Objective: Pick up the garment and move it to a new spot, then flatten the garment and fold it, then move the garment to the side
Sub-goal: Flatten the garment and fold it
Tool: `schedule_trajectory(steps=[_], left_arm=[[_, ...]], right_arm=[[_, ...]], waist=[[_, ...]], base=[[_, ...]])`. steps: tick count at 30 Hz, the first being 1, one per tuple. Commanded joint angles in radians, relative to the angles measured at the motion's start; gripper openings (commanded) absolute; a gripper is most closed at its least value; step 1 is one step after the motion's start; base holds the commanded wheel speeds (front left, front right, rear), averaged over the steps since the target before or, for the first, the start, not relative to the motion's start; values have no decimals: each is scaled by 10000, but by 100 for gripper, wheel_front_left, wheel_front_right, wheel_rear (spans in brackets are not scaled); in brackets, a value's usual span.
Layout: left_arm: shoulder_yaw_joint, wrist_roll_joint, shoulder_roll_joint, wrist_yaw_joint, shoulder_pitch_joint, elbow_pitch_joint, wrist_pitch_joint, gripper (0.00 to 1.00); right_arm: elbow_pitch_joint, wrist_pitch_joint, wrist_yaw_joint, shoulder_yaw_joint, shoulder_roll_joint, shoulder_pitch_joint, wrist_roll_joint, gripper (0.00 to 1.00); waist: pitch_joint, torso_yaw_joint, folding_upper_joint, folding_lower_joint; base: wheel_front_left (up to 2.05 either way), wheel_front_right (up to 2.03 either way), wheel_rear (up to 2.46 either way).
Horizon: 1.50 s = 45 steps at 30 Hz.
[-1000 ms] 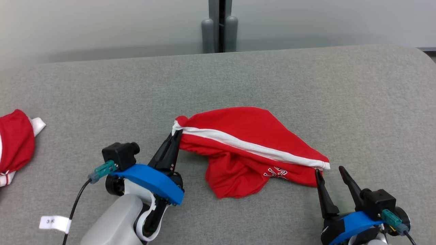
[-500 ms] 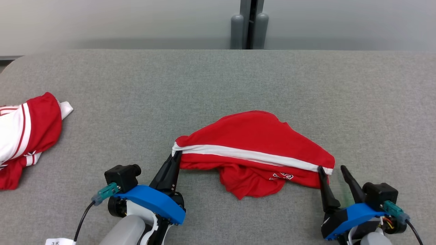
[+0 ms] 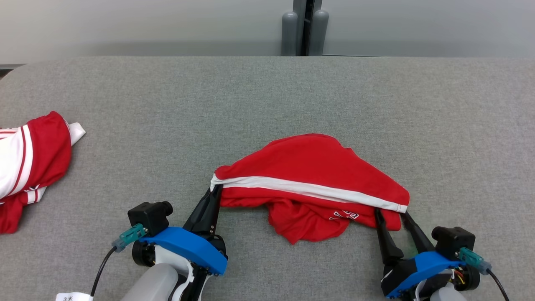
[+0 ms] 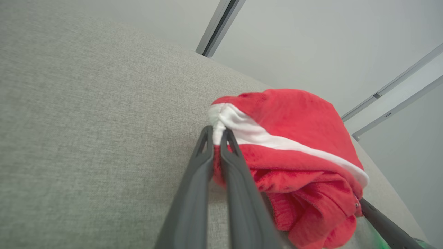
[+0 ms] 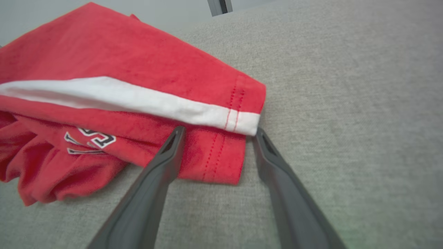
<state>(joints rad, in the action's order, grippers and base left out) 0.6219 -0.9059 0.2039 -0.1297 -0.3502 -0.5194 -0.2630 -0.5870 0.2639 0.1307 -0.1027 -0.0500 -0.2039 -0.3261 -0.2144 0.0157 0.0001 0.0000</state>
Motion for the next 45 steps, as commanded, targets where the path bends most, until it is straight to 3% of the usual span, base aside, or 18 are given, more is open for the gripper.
schedule_trajectory(steps=[1, 4, 8, 12, 13, 14, 15, 16, 17, 25, 34, 41, 45], left_arm=[[-59, 30, 9, -16, -29, -25, -27, 0], [-27, 30, 3, -16, -66, -61, -27, 0], [-1, 29, 24, -16, -87, -109, -27, 0], [-7, 10, 42, -16, -43, -155, -27, 0], [-16, 0, 44, -16, -24, -164, -27, 0], [-25, -7, 44, -16, -3, -174, -27, 0], [-32, -17, 47, -16, 17, -179, -27, 0], [-30, -23, 44, -16, 34, -188, -27, 0], [-22, -25, 44, -16, 45, -198, -27, 0], [-585, 308, 22, -16, -41, 234, -28, 0], [-1236, 1193, 416, -15, -558, 1337, -28, 0], [-1408, 1604, 1317, 5, -2059, 2180, 28, 0], [-1640, 1561, 1568, 139, -3086, 2302, 493, 0]], right_arm=[[55, 5, 0, -31, -21, -123, -80, 100], [207, 5, 0, 36, -21, -167, -56, 91], [446, 5, 0, 169, -21, -75, -78, 96], [647, 5, 0, 202, -20, 56, -170, 91], [693, 5, 0, 194, -20, 67, -163, 81], [724, 5, 0, 169, -20, 79, -157, 52], [777, 5, 0, 164, -20, 88, -113, 39], [792, 5, 0, 157, -20, 112, -75, 8], [793, 5, 0, 147, -20, 137, -67, 0], [1873, 5, 0, 604, -20, 282, 162, 0], [3835, 7, -2, 1102, -110, -23, 126, 0], [5050, 5, -5, 965, -943, -911, -321, 0], [5020, 5, -8, 552, -1695, -1708, -375, 0]], waist=[[-10, 5, -1, 0], [-23, -14, -1, 0], [3, -31, -1, 0], [55, -19, -1, 0], [69, -11, -1, 0], [85, -2, -1, 0], [96, 8, -1, 0], [105, 17, -1, 0], [117, 24, -1, 0], [440, 14, -1, 0], [1511, -67, -1, 0], [2149, -224, -1, 0], [2123, -333, -1, 0]], base=[[0, 0, 0], [0, 0, 0], [0, 0, 0], [0, 0, 0], [0, 0, 0], [0, 0, 0], [0, 0, 0], [0, 0, 0], [0, 0, 0], [0, 0, 0], [0, 0, 0], [0, 0, 0], [0, 0, 0]])
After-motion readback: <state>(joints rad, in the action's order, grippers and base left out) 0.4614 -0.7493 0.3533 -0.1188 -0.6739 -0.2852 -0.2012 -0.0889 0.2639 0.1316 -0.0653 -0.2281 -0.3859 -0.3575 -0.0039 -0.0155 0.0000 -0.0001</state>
